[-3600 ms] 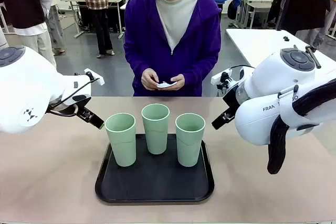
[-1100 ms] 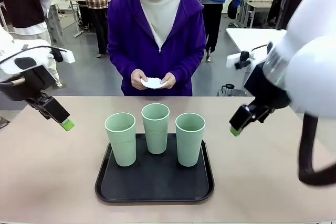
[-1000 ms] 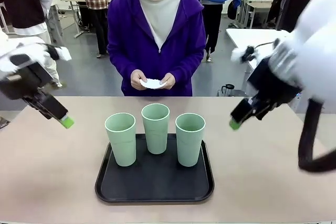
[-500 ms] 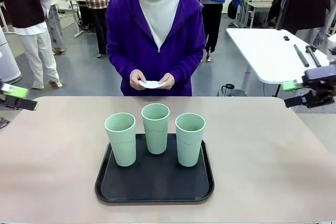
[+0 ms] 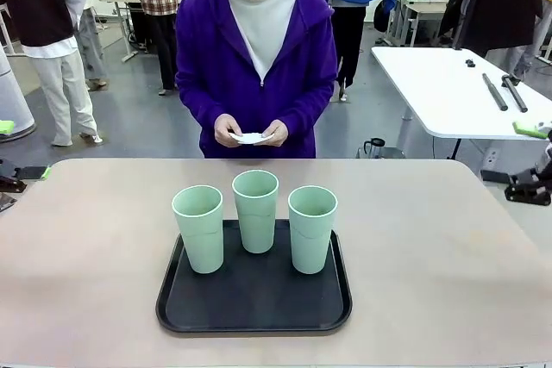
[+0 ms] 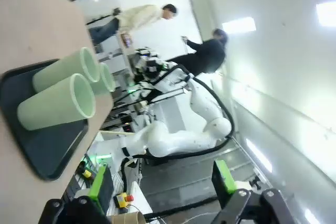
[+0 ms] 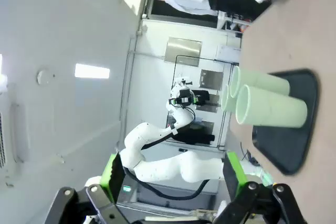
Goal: Place coasters on the table and set cups on them.
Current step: Pick up one Reusable plastic cup and place it on a coaster set by the human.
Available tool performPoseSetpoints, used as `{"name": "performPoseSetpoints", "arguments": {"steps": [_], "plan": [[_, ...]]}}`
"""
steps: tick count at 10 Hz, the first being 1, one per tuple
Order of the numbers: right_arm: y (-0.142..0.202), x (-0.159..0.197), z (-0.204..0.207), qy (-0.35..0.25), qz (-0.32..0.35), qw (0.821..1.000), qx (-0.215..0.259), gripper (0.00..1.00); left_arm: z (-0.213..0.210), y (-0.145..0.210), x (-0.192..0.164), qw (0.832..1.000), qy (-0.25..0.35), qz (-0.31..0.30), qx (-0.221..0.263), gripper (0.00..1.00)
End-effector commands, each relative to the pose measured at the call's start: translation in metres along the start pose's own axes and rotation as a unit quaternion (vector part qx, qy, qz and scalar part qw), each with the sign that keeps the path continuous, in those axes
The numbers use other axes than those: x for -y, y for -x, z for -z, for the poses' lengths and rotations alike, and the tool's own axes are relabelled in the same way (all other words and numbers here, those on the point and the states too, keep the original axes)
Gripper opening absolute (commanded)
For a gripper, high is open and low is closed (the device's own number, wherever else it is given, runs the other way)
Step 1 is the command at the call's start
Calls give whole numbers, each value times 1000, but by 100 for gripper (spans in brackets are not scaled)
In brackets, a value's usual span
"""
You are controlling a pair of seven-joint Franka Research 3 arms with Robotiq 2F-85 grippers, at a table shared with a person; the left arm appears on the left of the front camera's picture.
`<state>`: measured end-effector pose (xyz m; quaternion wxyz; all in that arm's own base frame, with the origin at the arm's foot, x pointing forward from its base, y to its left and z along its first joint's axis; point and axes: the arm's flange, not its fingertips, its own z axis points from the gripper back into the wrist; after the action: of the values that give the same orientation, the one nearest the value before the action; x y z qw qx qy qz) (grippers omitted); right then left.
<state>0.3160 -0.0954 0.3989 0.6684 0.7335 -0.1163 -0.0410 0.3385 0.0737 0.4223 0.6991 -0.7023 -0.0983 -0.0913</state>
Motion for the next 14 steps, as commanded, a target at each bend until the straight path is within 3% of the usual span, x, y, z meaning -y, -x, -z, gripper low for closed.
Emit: {"name": "performPoseSetpoints", "arguments": {"steps": [1,7,8,14], "plan": [[70,8,30,46,6,999,-4,100,-3,4,25,996,-78,-30,-8,100],[77,-10,38,115,5,993,-22,100,5,-3,29,983,-163,-86,-9,100],[9,-10,-1,93,3,995,-21,100,-2,-1,22,988,-138,-67,-7,100],[9,-10,-1,93,3,995,-21,100,-2,-1,22,988,-138,-67,-7,100]]}}
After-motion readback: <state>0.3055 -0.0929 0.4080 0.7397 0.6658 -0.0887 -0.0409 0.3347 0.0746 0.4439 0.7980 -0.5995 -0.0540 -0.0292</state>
